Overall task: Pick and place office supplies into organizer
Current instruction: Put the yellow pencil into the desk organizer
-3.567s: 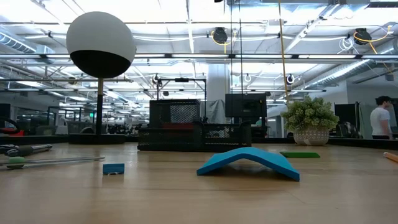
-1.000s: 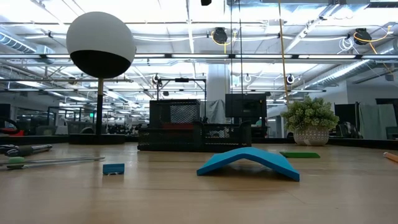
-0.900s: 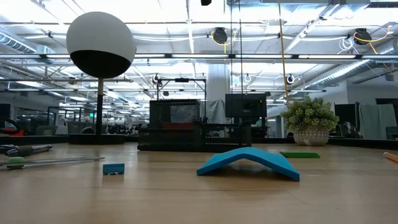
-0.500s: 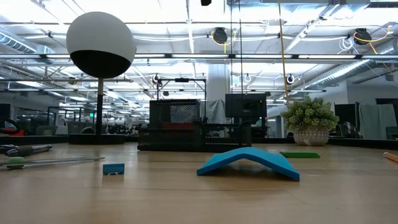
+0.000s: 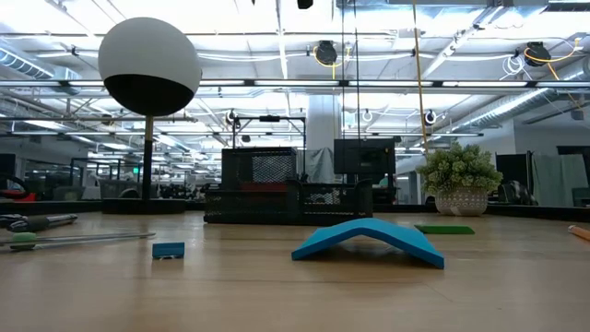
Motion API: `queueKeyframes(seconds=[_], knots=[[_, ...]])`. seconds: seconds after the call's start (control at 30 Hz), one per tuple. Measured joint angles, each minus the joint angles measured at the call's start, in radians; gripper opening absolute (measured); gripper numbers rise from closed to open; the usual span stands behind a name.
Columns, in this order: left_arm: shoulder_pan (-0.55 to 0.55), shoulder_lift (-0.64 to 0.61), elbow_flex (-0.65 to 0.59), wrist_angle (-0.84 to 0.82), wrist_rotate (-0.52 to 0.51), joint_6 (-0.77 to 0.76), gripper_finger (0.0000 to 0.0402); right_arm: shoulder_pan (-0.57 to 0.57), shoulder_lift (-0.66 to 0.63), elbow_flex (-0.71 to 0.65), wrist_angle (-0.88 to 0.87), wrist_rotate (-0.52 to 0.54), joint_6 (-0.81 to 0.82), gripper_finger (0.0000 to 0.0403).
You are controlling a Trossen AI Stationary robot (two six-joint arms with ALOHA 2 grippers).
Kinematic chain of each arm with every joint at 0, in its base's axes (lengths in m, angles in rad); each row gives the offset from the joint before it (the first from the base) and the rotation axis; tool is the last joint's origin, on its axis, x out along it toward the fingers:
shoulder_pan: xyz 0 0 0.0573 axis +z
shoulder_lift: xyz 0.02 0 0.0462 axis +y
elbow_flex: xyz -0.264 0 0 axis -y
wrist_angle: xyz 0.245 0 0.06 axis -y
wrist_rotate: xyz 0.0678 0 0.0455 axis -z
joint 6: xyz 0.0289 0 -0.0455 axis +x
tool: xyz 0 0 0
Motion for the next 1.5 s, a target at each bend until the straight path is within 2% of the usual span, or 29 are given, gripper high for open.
queueKeyframes(seconds=[0.3,0.6,0.8,0.97,1.13,1.23,1.33,1.5], knots=[[0.0,0.0,-0.001,0.041,-0.023,-0.039,0.0004,-0.019,0.0,0.001,0.013,0.016,-0.086,0.0132],[0.0,0.0,-0.002,0.147,-0.06,-0.135,0.0006,-0.056,-0.002,0.002,-0.017,0.017,-0.268,0.0135],[0.0,0.0,-0.002,0.207,-0.116,-0.219,0.0004,-0.092,-0.002,0.002,-0.064,0.016,-0.444,0.0136],[0.0,0.0,-0.002,0.232,-0.16,-0.292,0.0011,-0.118,-0.002,0.002,-0.1,0.016,-0.71,0.0131],[0.0,-0.012,-0.002,0.234,-0.184,-0.369,0.0005,-0.132,-0.021,0.002,-0.223,0.015,-1.071,0.0131],[0.003,-0.021,-0.002,0.237,-0.2,-0.416,0.0011,-0.124,-0.046,0.002,-0.364,0.018,-1.235,0.013],[0.004,-0.032,-0.002,0.234,-0.218,-0.474,0.0008,-0.116,-0.065,0.001,-0.506,0.019,-1.264,0.013],[0.015,-0.038,-0.001,0.228,-0.233,-0.643,0.001,-0.103,-0.064,0.001,-0.59,0.018,-1.236,0.013]])
